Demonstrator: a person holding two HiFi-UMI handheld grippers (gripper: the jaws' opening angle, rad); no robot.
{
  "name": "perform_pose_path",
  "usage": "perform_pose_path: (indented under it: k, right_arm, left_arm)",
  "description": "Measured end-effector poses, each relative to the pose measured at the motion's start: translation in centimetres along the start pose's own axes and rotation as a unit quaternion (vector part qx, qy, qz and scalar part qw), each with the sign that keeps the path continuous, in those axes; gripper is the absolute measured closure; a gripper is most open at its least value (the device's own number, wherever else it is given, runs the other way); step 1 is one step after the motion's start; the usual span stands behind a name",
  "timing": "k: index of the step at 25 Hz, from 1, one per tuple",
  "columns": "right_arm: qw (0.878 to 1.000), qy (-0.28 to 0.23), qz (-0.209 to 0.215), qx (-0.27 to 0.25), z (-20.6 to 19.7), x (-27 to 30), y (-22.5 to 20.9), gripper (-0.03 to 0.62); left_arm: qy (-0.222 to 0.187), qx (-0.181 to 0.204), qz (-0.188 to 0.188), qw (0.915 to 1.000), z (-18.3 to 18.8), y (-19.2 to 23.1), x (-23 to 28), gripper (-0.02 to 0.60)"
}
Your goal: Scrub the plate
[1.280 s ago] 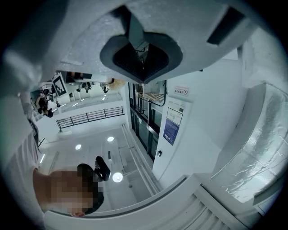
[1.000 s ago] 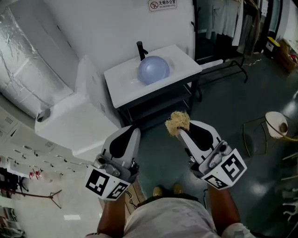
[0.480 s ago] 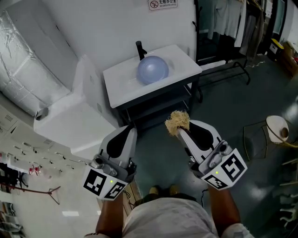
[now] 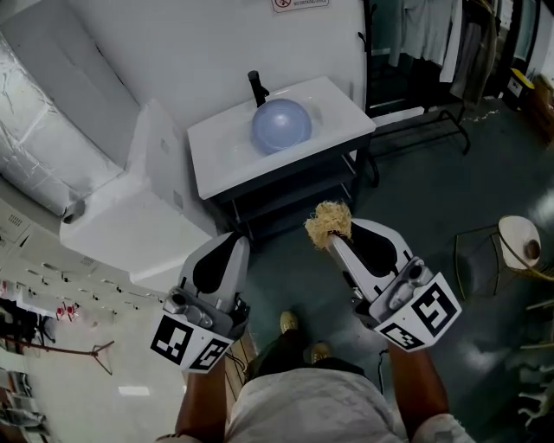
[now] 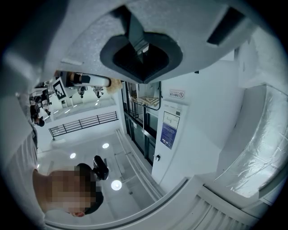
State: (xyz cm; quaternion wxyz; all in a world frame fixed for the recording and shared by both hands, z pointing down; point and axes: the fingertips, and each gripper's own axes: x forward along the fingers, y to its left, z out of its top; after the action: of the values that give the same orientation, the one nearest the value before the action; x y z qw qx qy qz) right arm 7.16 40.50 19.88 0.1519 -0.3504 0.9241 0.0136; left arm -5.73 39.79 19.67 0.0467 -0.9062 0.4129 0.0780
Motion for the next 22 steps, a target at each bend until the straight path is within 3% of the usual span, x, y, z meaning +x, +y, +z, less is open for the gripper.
perform_pose_path:
  k: [9,22]
  right_arm:
    - [1.0,0.006,-0.01,-0.011,-1.0,2.9,-3.9,0.533]
    - [0.999,0.024,-0.029,-0.027,-3.7,14.6,-11.3,0.533]
  left_arm:
    - [-0.013,-0.003,-0.007,0.9999,-1.0,3.6,4.0,0.566]
    - [-0.017,-0.006,-0.01,0.9998,-3.2,16.6,11.7,0.566]
